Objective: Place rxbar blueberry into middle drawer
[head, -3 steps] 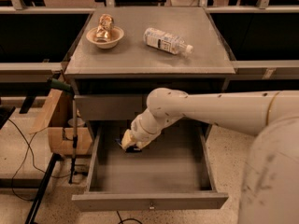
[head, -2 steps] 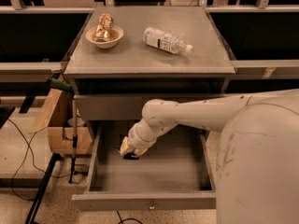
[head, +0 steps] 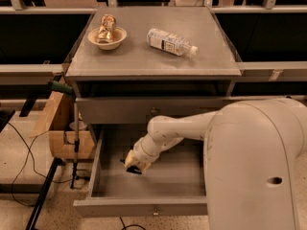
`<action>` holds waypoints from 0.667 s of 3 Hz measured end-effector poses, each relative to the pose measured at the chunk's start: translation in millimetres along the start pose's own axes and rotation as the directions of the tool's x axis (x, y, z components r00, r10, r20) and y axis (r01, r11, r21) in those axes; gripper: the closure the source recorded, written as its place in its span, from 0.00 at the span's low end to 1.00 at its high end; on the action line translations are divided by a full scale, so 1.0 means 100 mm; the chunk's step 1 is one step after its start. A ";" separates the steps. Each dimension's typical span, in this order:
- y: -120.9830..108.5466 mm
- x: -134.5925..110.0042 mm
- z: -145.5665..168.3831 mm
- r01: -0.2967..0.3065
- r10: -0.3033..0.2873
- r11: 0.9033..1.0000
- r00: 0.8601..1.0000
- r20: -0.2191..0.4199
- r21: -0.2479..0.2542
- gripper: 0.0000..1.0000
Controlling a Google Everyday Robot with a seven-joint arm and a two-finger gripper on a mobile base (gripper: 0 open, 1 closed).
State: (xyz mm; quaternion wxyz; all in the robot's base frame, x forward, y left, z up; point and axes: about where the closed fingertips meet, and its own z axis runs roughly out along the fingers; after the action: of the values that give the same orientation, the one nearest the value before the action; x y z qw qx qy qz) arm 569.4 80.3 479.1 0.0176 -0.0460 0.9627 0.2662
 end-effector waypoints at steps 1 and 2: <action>-0.13 -0.02 0.14 -0.096 0.098 0.994 0.994 0.041 -0.043 1.00; -0.24 -0.12 0.23 -0.129 0.135 0.989 0.986 0.102 -0.068 0.83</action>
Offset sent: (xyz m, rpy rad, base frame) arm 0.0334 -0.0152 -0.0434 0.1073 -0.0721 -0.2491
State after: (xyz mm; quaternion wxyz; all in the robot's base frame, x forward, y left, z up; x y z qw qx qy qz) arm 584.0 73.0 447.8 0.0495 0.0317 0.9527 0.2982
